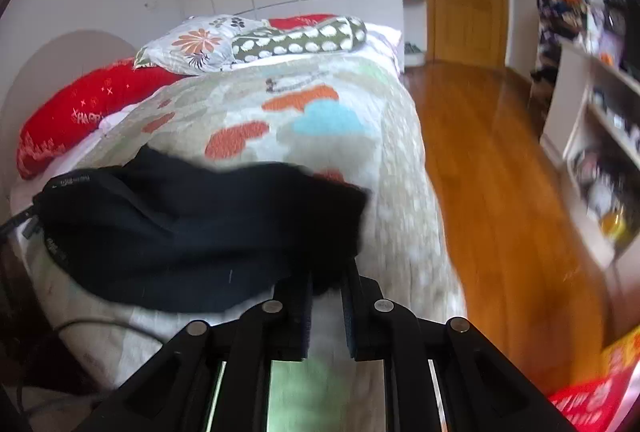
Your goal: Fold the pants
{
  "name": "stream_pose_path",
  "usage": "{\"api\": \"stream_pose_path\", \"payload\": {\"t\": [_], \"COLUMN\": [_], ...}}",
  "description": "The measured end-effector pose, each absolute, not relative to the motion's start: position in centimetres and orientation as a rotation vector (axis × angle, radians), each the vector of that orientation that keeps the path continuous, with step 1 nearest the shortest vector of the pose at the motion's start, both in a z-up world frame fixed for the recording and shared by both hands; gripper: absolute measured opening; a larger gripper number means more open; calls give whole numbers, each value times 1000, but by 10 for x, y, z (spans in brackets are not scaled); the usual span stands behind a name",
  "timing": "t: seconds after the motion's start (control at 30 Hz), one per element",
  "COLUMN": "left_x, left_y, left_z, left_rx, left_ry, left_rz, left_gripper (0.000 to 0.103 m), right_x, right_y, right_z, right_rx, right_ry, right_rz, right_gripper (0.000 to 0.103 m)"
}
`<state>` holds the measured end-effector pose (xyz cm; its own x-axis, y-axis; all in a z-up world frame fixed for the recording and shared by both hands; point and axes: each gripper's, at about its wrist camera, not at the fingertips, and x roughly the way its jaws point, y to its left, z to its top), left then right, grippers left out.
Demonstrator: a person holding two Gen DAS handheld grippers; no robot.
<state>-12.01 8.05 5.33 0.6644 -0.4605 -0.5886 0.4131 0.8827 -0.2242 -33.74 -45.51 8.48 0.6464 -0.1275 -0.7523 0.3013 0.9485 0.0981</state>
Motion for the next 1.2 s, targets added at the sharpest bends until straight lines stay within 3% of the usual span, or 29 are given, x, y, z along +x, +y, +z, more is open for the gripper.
{"api": "stream_pose_path", "payload": {"t": [0.17,0.2,0.3,0.33,0.37,0.4,0.73,0.93,1.0,1.03,1.07,1.2], "left_x": [-127,-129,-134,-135,-136,-137,-118,-101,-97,-92,-86,-57], "left_y": [110,114,120,120,119,116,63,44,38,34,31,21], "left_z": [55,58,69,73,76,80,76,74,75,75,74,88], "left_rx": [-101,-114,-151,-170,-181,-185,-26,74,106,123,135,170], "left_ry": [703,697,683,668,657,651,709,673,647,648,656,624], "left_rz": [-421,-416,-408,-417,-427,-441,-489,-524,-535,-543,-549,-526], "left_gripper": [17,22,60,65,65,65,68,68,63,45,35,8], "right_x": [-364,-365,-356,-347,-338,-327,-189,-133,-130,-129,-131,-144], "right_y": [-463,-465,-449,-437,-424,-411,-280,-256,-256,-252,-248,-239], "right_z": [99,106,134,140,145,147,111,82,76,75,74,93], "right_rx": [244,255,259,247,236,226,96,40,51,34,7,-81], "right_ry": [832,807,718,702,697,696,810,932,959,967,968,893], "right_rz": [-323,-331,-257,-207,-164,-119,279,323,358,385,391,359], "right_gripper": [16,16,27,44,58,60,60,60,55,36,17,9]}}
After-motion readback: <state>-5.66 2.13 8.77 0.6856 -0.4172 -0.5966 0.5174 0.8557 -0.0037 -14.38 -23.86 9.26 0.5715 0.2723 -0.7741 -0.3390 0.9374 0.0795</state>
